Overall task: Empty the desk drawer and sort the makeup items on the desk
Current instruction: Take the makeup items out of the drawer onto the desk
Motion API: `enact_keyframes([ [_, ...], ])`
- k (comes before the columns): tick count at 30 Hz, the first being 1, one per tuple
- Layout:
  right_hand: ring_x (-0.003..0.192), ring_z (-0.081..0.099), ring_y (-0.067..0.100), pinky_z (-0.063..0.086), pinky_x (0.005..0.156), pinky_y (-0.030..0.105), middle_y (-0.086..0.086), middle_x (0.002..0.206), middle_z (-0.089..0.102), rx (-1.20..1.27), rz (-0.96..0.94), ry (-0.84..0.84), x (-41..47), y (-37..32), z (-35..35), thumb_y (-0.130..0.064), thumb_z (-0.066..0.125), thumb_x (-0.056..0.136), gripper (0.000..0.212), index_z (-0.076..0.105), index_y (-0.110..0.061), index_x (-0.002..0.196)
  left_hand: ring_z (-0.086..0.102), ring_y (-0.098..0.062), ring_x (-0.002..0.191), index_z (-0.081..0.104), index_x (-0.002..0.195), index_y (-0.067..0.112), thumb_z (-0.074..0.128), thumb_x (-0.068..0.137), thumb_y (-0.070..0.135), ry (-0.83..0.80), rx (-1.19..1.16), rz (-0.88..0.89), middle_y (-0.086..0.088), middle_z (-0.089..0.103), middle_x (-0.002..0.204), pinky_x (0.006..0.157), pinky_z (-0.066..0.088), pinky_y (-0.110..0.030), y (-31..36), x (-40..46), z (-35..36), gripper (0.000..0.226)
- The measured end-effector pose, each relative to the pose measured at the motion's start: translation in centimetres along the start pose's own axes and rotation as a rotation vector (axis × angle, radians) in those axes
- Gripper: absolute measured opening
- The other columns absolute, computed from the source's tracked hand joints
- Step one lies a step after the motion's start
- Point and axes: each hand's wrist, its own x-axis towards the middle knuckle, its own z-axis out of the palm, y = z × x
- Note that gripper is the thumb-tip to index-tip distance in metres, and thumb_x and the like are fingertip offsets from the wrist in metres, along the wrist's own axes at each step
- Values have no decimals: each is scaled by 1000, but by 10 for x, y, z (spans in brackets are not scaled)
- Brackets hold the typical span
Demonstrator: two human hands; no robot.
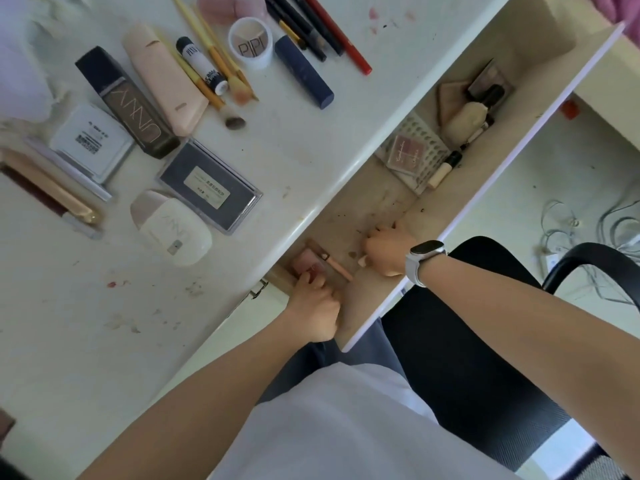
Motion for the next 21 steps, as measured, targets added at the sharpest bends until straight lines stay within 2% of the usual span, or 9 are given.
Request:
enact_keyframes([
  [2, 93, 57, 29, 48, 82, 39, 11, 114, 57, 238, 3, 1, 1, -6, 2, -20, 39, 97, 25, 52, -13, 118, 57, -22, 67, 62, 56, 15, 75, 42, 22, 0, -3, 26, -2, 59, 64, 64, 44, -29, -5, -9, 4, 21],
  [4, 81, 54, 28, 44, 68, 34, 16, 109, 58, 450, -8, 23, -1, -14, 2, -22, 37, 98, 27, 45, -6, 118, 52, -18, 55, 56, 50, 16, 72, 31, 9, 44, -64, 52, 0, 54, 60, 54, 36, -21, -9, -20, 6, 26],
  [6, 81, 54, 27, 43, 67, 34, 16, 107, 58, 575, 2, 55, -1, -24, 4, -31, 40, 97, 34, 43, -3, 117, 54, -18, 56, 60, 58, 15, 73, 38, 2, 112, -126, 49, 0, 57, 65, 51, 35, -20, -15, -25, 11, 28],
  [9, 91, 59, 29, 49, 76, 38, 13, 111, 58, 597, 98, 113, 5, -40, 13, -39, 45, 94, 40, 46, -5, 115, 60, -18, 66, 67, 80, 12, 64, 75, 12, 330, -332, 16, 0, 64, 75, 52, 46, -23, -18, -33, 12, 6],
  [10, 91, 60, 29, 50, 76, 38, 12, 110, 59, 590, 129, 126, 8, -44, 15, -38, 44, 94, 38, 47, -6, 113, 62, -16, 69, 67, 85, 12, 53, 83, 18, 379, -410, -40, 1, 66, 78, 53, 48, -22, -17, -37, 8, 15],
  [13, 92, 61, 30, 49, 74, 37, 14, 111, 60, 490, 175, 128, 14, -54, 17, -31, 40, 96, 32, 48, -5, 112, 64, -11, 85, 66, 100, 12, 42, 90, 25, 436, -622, -200, 4, 70, 93, 68, 51, -17, -16, -51, 0, 29],
  [16, 98, 59, 32, 44, 71, 35, 15, 117, 56, 431, 162, 123, 13, -56, 17, -22, 41, 96, 27, 47, -4, 115, 59, -2, 95, 62, 113, 15, 48, 94, 18, 417, -837, -395, 10, 67, 105, 79, 39, 0, -15, -67, -15, 24],
  [18, 94, 58, 33, 40, 66, 34, 14, 116, 53, 452, 118, 141, 6, -54, 12, -23, 42, 95, 27, 46, -4, 115, 56, 1, 91, 61, 111, 20, 50, 92, 14, 446, -971, -523, 15, 63, 101, 73, 37, 4, -12, -74, -26, 23],
  [21, 69, 54, 24, 37, 55, 30, 9, 91, 57, 426, 19, 142, -15, -43, -1, -25, 43, 93, 25, 48, -7, 110, 53, 13, 85, 58, 95, 31, 54, 88, 8, 596, -1094, -643, 24, 57, 87, 67, 39, 2, -8, -88, -42, 24],
])
